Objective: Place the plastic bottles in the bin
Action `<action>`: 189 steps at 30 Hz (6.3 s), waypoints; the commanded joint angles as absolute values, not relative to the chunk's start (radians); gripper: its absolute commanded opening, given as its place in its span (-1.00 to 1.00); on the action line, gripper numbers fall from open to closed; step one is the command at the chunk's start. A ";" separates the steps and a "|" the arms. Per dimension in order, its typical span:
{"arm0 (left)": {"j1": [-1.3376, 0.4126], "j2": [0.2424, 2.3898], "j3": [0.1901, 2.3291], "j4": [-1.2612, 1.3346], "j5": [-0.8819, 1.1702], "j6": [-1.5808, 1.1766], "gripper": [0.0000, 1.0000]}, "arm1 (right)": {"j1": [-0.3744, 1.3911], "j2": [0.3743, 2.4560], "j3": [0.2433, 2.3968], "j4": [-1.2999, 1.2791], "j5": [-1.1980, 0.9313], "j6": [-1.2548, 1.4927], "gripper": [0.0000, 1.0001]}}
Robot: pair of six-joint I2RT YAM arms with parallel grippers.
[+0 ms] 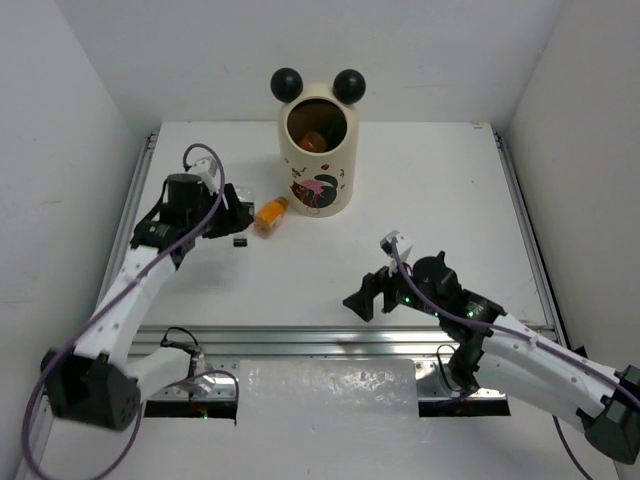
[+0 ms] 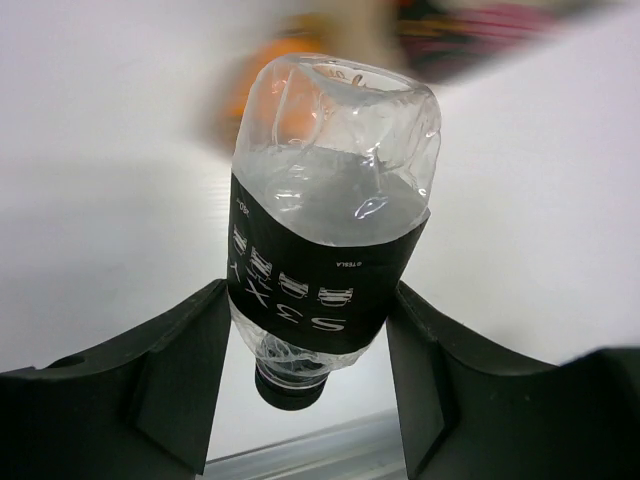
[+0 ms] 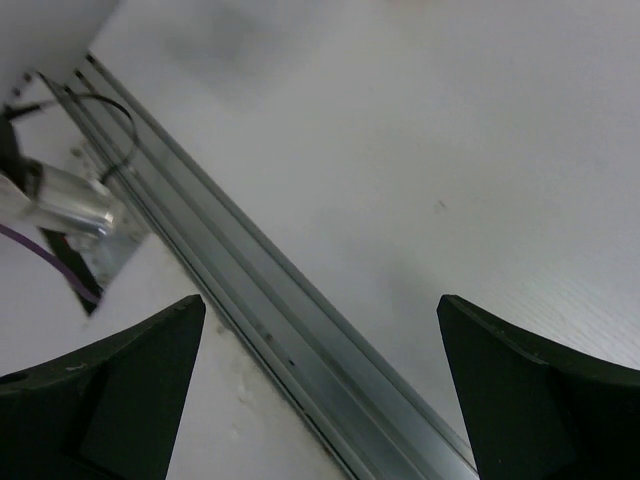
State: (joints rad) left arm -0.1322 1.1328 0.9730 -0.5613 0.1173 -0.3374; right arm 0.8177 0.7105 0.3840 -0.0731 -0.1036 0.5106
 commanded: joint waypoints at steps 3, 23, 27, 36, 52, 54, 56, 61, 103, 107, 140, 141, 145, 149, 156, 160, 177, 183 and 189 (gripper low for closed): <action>-0.208 0.896 0.850 -0.243 0.708 -0.337 -1.00 | 0.816 0.856 0.739 -0.028 -0.164 0.627 0.98; -0.321 0.753 0.778 0.163 0.977 -0.525 -1.00 | 0.815 1.224 1.198 0.040 -0.482 0.518 0.52; -0.322 0.770 0.814 0.155 0.976 -0.520 -0.55 | 0.816 1.212 1.174 0.078 -0.499 0.494 -0.20; -0.322 0.752 0.906 -0.207 0.489 -0.399 0.99 | 0.816 1.091 1.146 0.112 -0.172 0.261 -0.42; -0.321 0.951 1.034 -0.451 -0.150 -0.489 0.99 | 0.645 1.487 1.244 0.609 0.137 -0.163 -0.42; -0.321 0.974 1.064 -0.446 -0.132 -0.447 0.99 | 0.597 1.552 1.323 0.601 0.124 -0.147 -0.40; -0.321 0.994 1.086 -0.452 -0.112 -0.388 0.99 | 0.572 1.638 1.374 0.586 0.107 -0.126 -0.36; -0.321 1.074 1.114 -0.462 -0.081 -0.307 0.99 | 0.540 1.746 1.480 0.531 0.049 -0.098 -0.10; -0.318 1.842 1.336 -0.532 -0.117 -0.214 -0.78 | 0.540 0.957 0.916 0.186 -0.330 0.341 0.98; -0.321 1.627 1.209 -0.520 -0.008 -0.324 -0.95 | 0.540 0.971 0.939 0.080 -0.275 0.409 0.98; -0.374 0.799 0.773 0.315 0.828 -0.594 0.55 | 0.719 1.249 1.088 0.333 -0.691 0.654 -1.00; -0.374 0.795 0.790 0.245 0.784 -0.557 0.87 | 0.718 1.240 1.088 0.327 -0.669 0.634 -1.00; -0.374 0.758 0.926 -0.276 0.450 -0.376 0.99 | 0.715 1.175 1.100 0.218 -0.404 0.487 -1.00; -0.374 0.713 0.974 -0.592 -0.210 -0.310 0.99 | 0.715 1.144 1.086 0.270 -0.068 0.258 -1.00; -0.373 0.601 0.811 -0.551 -0.290 -0.341 0.99 | 0.621 1.388 1.207 0.514 0.107 0.043 -1.00; -0.374 0.612 0.805 -0.551 -0.290 -0.339 0.99 | 0.584 1.537 1.270 0.652 0.053 -0.062 -1.00; -0.390 0.614 0.792 -0.515 -0.181 -0.319 1.00 | 0.543 1.953 1.571 0.782 -0.002 -0.264 -0.68; -0.399 0.617 0.792 -0.511 -0.169 -0.316 0.99 | 0.535 1.936 1.508 0.804 0.054 -0.236 0.96; -0.405 0.609 0.790 -0.509 -0.167 -0.314 0.99 | 0.535 1.805 1.384 0.793 0.052 -0.183 0.98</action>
State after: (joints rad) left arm -0.3946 0.6151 0.7906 -0.5571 -0.1749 -0.3286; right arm 0.5381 1.9278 1.4384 0.7483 0.0402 -0.2302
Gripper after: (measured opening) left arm 0.996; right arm 0.986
